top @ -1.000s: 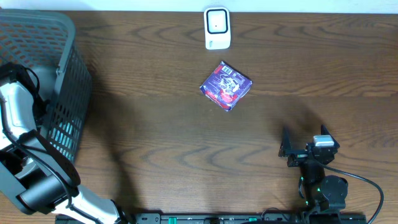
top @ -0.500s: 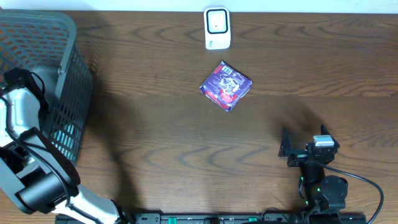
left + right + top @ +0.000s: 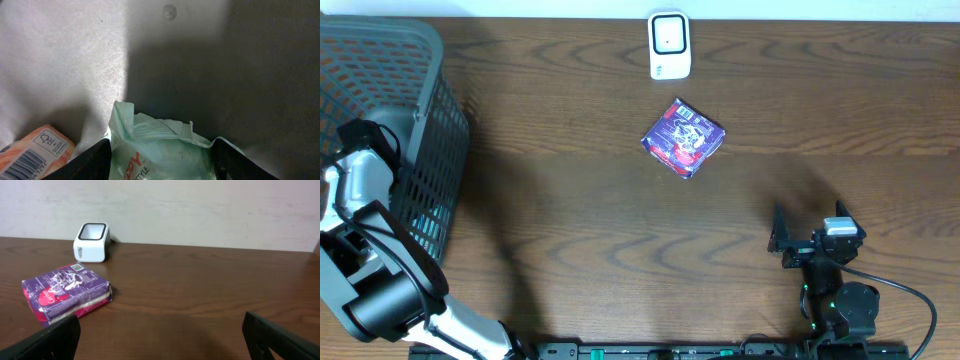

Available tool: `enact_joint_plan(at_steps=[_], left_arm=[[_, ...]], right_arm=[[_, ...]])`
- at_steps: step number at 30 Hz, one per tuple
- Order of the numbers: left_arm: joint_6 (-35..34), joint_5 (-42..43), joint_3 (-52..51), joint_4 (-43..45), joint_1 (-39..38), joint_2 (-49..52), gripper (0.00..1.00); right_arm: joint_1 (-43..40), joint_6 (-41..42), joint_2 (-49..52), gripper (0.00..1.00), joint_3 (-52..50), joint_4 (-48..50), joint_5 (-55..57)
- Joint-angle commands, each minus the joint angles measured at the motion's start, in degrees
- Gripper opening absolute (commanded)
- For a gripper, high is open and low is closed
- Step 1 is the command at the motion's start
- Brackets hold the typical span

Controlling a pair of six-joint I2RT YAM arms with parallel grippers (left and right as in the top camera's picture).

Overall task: Scan the item barcode
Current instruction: 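Reach the left gripper into the basket and grasp the mint-green packet, then move the green packet past the scanner and release it on the table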

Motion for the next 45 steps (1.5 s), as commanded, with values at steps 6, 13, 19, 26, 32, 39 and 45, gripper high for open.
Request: enact_joint_plan(at_steps=[6,13,19,26,32,39,45], left_arm=[[0.1,-2.2,0.1,0.1,-0.2,2.0,0.07],[-1.7,-1.8,11.5,-4.2,-0.2,-3.2,0.07],[-10.4,-1.5,23.6,-1.2,-0.2,-16.3,0.07],[-12.7,28.6,24.7,10.4,-2.3,-31.6,0.07],[-14.8,39.5,24.7,16.3,-20.8,-34.6,0.07],[-8.5,21.1,24.5,10.4,-45.9,-26.7,0.07],[-8.5,11.1,24.5,3.1,-54.2,-15.6,0.08]], right_arm=[[-0.4,-0.6,-0.2,0.99,-0.1,-0.2,-0.3],[-0.4,-0.6,-0.2,0.99,-0.1,-0.2,-0.3],[-0.4,-0.6,-0.2,0.99,-0.1,-0.2,-0.3],[-0.4,-0.6,-0.2,0.99,-0.1,-0.2,-0.3],[-0.4,-0.6,-0.2,0.99,-0.1,-0.2,-0.3],[-0.4,-0.6,-0.2,0.99,-0.1,-0.2,-0.3],[-0.4,-0.6,-0.2,0.99,-0.1,-0.2,-0.3]])
